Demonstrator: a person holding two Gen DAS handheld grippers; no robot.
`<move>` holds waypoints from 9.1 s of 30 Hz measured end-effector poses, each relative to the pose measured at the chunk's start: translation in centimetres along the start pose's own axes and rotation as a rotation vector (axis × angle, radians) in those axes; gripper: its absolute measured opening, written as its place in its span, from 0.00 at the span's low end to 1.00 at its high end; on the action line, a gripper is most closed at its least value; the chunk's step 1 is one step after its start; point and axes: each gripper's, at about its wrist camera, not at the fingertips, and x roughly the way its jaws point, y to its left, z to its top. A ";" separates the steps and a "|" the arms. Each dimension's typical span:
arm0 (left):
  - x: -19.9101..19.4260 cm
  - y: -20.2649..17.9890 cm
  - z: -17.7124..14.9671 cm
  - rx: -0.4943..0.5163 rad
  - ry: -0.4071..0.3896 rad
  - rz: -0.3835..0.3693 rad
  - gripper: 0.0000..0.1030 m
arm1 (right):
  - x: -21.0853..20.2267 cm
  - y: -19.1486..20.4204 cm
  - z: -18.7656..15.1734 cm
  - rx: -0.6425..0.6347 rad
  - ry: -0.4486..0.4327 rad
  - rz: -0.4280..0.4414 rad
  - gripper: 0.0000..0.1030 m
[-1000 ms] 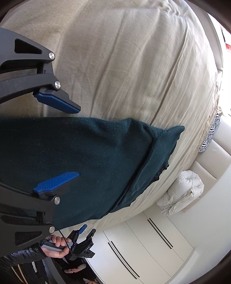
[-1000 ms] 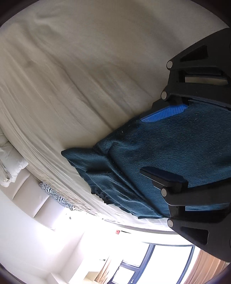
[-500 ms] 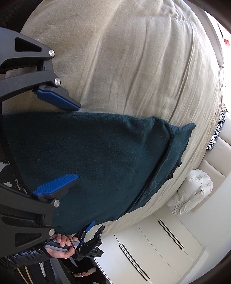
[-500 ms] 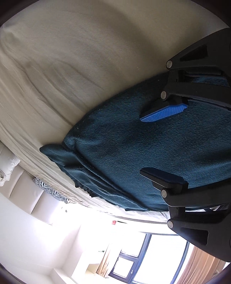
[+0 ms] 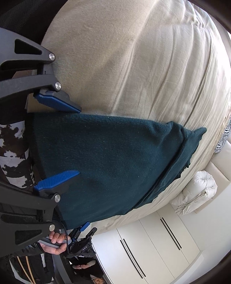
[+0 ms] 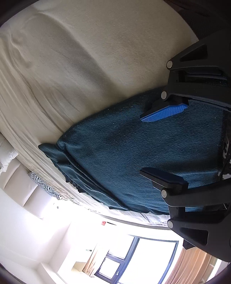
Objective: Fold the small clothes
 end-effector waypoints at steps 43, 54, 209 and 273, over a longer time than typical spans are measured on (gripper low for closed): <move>0.8 -0.1 -0.8 0.053 0.132 0.021 0.09 | -4.8 -2.3 -2.8 -0.144 0.361 -0.194 0.20; -0.8 -0.6 -0.5 0.065 0.113 -0.020 0.06 | -6.3 -1.8 -2.7 -0.120 0.281 -0.093 0.06; 7.8 -1.2 19.1 -0.008 -0.229 0.093 0.06 | 12.4 7.0 19.4 -0.299 -0.053 -0.337 0.05; 17.8 -6.0 31.1 0.280 -0.293 0.400 0.47 | 31.1 14.0 26.4 -0.071 0.078 0.219 0.26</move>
